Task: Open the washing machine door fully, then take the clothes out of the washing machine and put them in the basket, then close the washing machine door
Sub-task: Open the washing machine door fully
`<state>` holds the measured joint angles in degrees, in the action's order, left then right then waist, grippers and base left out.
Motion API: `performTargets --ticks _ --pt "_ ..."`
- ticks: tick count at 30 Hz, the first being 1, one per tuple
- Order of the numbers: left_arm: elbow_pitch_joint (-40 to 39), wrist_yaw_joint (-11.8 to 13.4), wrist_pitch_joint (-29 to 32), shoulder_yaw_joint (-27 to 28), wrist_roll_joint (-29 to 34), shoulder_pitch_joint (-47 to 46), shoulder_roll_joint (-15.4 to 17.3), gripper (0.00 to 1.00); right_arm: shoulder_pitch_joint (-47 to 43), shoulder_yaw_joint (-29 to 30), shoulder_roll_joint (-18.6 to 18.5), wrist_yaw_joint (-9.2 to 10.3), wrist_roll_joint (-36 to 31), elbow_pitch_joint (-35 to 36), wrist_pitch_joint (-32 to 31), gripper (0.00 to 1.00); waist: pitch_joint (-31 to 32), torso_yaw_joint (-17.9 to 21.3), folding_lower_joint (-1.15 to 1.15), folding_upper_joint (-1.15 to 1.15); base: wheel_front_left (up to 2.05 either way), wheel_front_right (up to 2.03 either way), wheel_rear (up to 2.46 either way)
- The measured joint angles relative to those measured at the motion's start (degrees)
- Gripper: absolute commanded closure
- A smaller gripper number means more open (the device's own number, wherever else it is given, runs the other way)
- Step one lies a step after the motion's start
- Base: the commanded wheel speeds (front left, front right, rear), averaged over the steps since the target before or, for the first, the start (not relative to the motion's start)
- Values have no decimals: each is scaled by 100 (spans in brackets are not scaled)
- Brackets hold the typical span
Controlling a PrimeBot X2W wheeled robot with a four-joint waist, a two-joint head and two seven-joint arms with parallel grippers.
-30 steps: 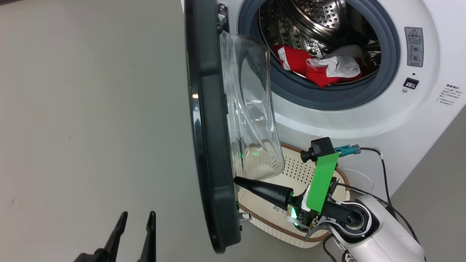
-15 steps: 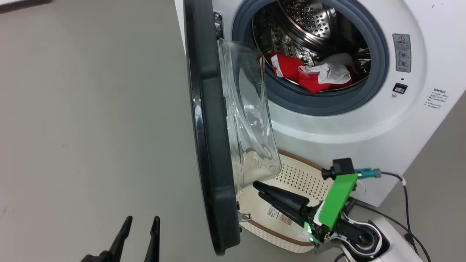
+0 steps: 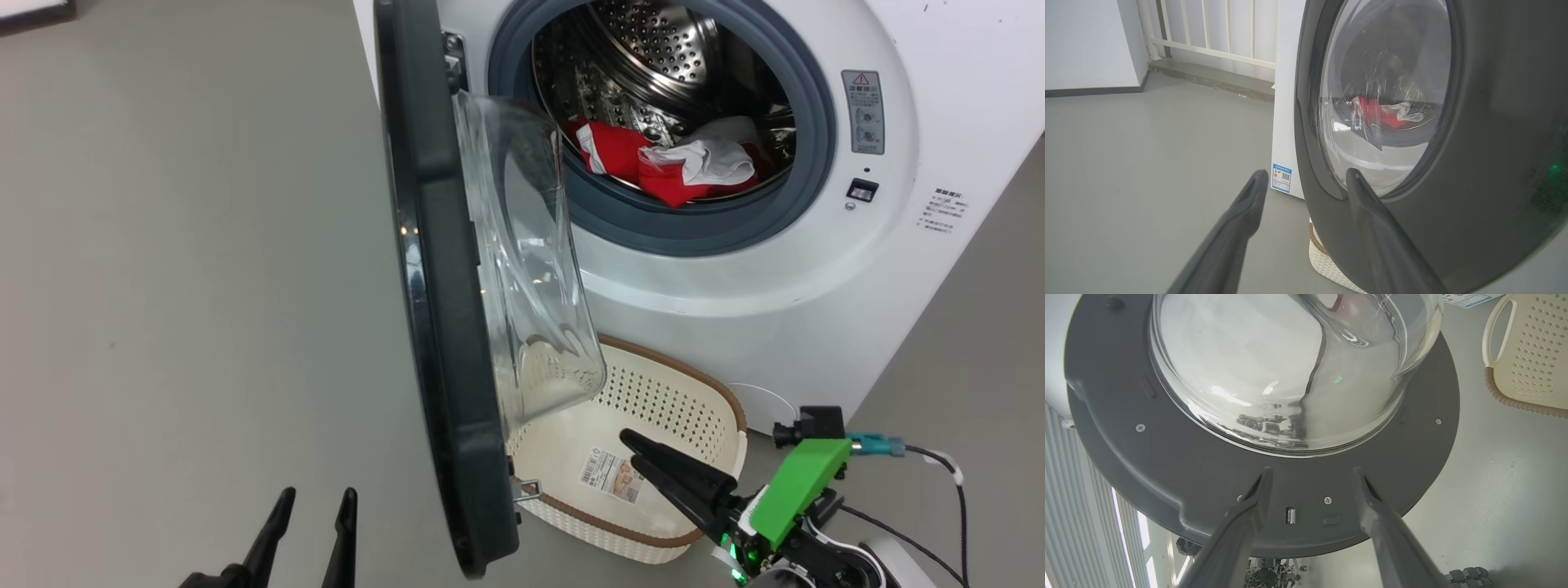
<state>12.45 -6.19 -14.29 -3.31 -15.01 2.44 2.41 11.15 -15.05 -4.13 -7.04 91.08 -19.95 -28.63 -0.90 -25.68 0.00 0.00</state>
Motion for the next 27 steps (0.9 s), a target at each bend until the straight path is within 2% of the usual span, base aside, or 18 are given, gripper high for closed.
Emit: performTargets --ticks 14,21,27 --pt "0 -34 0 87 -2 -1 0 0 -313 113 -326 0 -517 -174 770 0 -64 178 0 0 0 0 0" --pt "10 -38 0 109 -2 -2 0 0 -313 -293 -602 0 -1068 -249 1608 0 -71 220 0 0 0 0 0" --pt "30 -38 0 113 -3 -4 -1 0 -298 -932 -954 0 -1608 -383 2562 0 -78 234 0 0 0 0 0"
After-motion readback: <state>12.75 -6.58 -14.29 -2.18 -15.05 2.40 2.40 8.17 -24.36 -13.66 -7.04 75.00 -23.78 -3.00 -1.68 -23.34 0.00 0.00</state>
